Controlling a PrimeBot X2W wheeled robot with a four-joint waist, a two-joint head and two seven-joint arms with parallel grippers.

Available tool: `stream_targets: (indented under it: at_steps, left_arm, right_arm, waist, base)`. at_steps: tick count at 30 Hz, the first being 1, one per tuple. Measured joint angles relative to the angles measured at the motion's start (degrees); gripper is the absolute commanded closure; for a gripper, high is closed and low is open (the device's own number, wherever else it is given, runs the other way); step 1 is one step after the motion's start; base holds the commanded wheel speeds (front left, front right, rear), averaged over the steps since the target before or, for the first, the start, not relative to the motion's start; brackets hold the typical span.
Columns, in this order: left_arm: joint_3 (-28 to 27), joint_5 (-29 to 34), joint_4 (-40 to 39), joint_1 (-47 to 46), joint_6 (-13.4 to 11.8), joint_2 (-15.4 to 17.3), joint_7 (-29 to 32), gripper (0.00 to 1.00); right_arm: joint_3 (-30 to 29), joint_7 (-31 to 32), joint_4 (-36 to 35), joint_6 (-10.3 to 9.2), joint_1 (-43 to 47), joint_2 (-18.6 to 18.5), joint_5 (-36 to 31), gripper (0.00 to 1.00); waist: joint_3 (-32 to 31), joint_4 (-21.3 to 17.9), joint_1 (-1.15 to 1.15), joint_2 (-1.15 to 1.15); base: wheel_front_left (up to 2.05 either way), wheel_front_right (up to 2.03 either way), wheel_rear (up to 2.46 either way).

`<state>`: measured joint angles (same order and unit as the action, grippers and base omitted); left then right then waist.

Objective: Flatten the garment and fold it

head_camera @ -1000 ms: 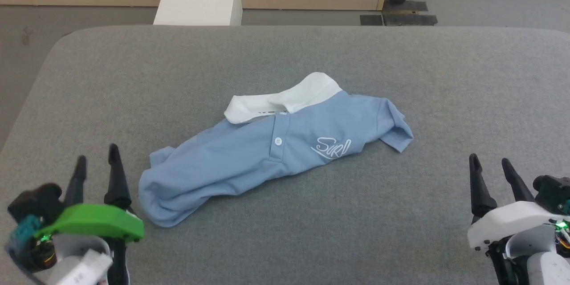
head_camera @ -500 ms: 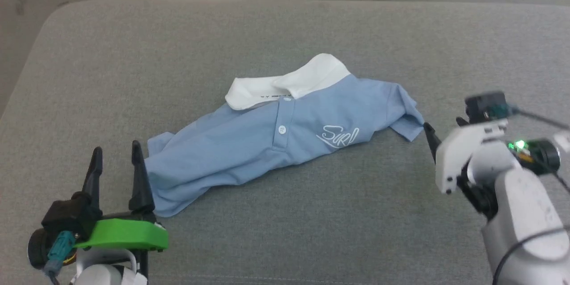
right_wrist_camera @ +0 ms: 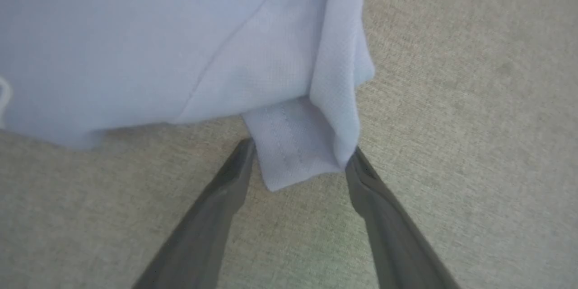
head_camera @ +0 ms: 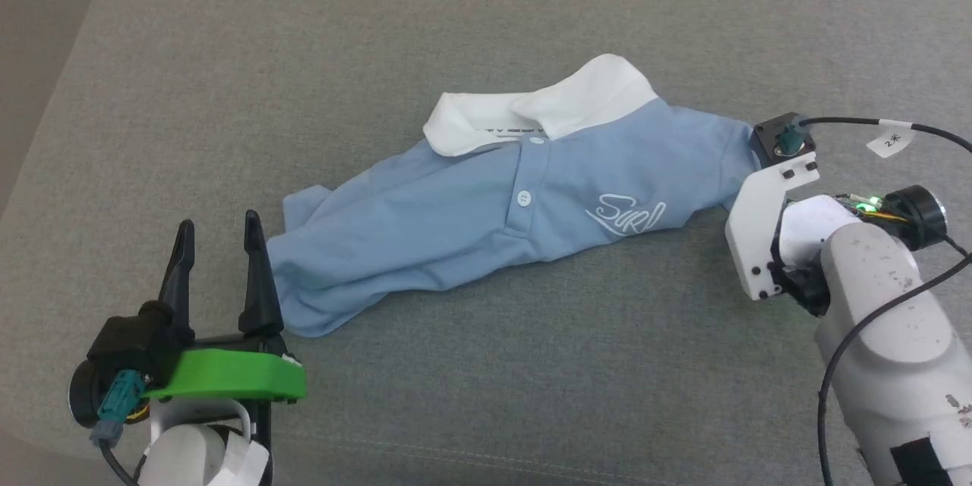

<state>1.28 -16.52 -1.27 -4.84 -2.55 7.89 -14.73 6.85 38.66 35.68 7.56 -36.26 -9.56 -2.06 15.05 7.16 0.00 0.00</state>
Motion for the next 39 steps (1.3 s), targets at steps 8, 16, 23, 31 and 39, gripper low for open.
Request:
stream_targets:
  at_steps: [8, 16, 23, 31, 39]
  left_arm:
    - [-1.37, 0.53, 1.42, 0.01, 1.25, -1.76, 0.00, 0.00]
    - [-2.08, 1.14, 3.23, 0.02, 2.55, -2.70, 0.00, 0.00]
    - [-2.66, 1.42, 3.78, 0.39, 3.15, -2.90, 0.00, 0.00]
    - [-3.16, 1.43, 4.47, 0.64, 3.61, -3.23, 0.00, 0.00]
    - [-3.59, 1.51, 5.39, 0.70, 4.01, -3.41, 0.00, 0.00]
  right_arm:
    - [-0.29, -0.81, 0.90, 0.03, -0.71, -1.11, 2.87, 1.00]
    - [-11.04, -5.86, -5.87, 0.03, 0.80, -6.28, 6.84, 1.00]
    - [-24.91, -0.21, -12.44, 0.03, 14.78, -7.93, 6.04, 1.00]
    - [-27.30, 0.01, -17.96, 0.00, 22.54, -0.75, 8.04, 0.00]
    - [-32.09, -20.18, -27.97, 0.00, 23.44, 4.34, 11.62, 0.00]
  waist:
    - [0.20, 0.48, 0.00, 0.00]
    - [-1.75, -0.24, 0.00, 0.00]
    - [-3.70, -0.97, 0.00, 0.00]
    - [-3.51, -2.27, 0.00, 0.00]
    - [-5.08, -2.65, 0.00, 0.00]
  base:
    - [0.00, 0.00, 0.00]
    - [0.00, 0.00, 0.00]
    - [0.00, 0.00, 0.00]
    - [0.00, 0.00, 0.00]
    - [0.00, 0.00, 0.00]
